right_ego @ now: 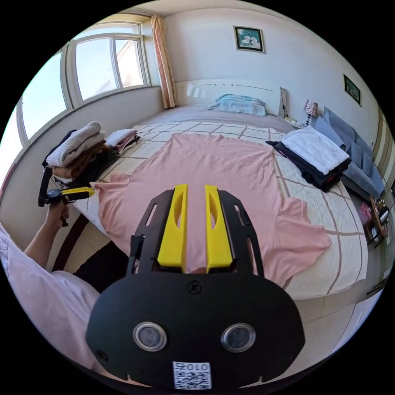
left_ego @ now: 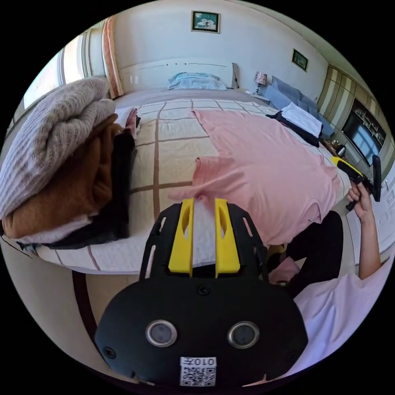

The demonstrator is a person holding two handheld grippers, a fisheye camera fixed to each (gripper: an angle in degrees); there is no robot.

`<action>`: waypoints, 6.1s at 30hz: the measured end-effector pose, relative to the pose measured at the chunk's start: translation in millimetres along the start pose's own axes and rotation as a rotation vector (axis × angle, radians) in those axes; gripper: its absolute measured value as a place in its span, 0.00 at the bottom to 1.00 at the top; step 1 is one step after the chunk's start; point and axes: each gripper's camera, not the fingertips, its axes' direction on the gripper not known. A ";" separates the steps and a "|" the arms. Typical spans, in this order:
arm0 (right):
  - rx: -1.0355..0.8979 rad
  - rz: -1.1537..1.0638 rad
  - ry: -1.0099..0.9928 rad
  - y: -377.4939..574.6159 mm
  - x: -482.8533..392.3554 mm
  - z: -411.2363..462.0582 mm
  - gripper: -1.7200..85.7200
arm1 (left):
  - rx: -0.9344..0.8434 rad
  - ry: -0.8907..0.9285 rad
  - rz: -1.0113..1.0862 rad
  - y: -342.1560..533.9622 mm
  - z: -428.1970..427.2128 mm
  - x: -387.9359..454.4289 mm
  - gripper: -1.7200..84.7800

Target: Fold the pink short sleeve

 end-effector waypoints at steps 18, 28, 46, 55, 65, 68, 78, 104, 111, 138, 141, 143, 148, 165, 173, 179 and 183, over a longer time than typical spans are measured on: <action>-0.016 -0.037 -0.101 42.5 -3.1 -28.5 0.08 | 0.231 0.072 -0.092 35.6 -21.6 49.4 0.03; -0.041 0.015 -0.146 47.8 25.1 -31.5 0.09 | -0.148 -0.045 0.783 23.6 39.9 301.5 0.05; -0.272 -0.097 -0.317 32.7 -18.4 73.3 0.10 | 0.033 -0.268 0.623 152.7 35.9 262.6 0.06; -0.337 -0.127 -0.264 32.0 -12.9 92.1 0.06 | 0.049 -0.237 0.623 167.4 25.4 257.2 0.02; -0.302 -0.136 -0.284 43.2 14.4 88.3 0.07 | 0.030 -0.083 0.550 160.7 39.4 215.3 0.02; -0.243 -0.052 -0.372 39.3 49.8 66.0 0.08 | -0.004 0.017 0.501 156.9 41.6 194.6 0.02; 0.120 0.746 0.200 129.6 320.3 -81.6 0.14 | 0.116 0.164 0.279 120.2 -0.8 137.9 0.02; -0.207 -0.089 -0.149 95.8 138.9 -0.9 0.12 | 0.102 0.405 0.319 -4.2 29.7 140.3 0.02; -0.014 0.099 0.044 163.3 162.4 -70.8 0.13 | 0.034 0.494 0.456 -84.3 50.0 188.3 0.03; -0.268 0.169 0.165 214.3 155.5 -15.8 0.05 | -0.297 0.470 0.874 -402.5 221.6 510.8 0.03; -0.260 0.237 0.147 221.4 167.3 -4.9 0.05 | -0.307 0.482 0.873 -410.4 227.1 515.0 0.03; -0.273 0.248 0.129 220.0 170.5 1.3 0.05 | -0.314 0.484 0.862 -408.0 235.2 519.3 0.03; -0.300 0.206 0.127 224.5 163.9 -3.0 0.07 | -0.235 0.588 0.754 -402.4 217.1 492.8 0.06; -0.267 0.040 0.116 178.5 84.2 49.2 0.10 | -0.133 0.455 0.876 -248.2 164.5 465.6 0.11; -0.357 -0.278 0.187 234.0 0.5 45.1 0.13 | 0.160 0.128 1.002 -68.5 69.3 363.6 0.13; -0.276 -0.453 0.431 248.2 -65.1 67.9 0.14 | 0.132 -0.066 1.030 66.9 72.6 340.3 0.14; -0.406 -0.557 0.469 245.3 -88.4 105.3 0.16 | 0.103 -0.099 1.041 99.7 86.6 349.2 0.15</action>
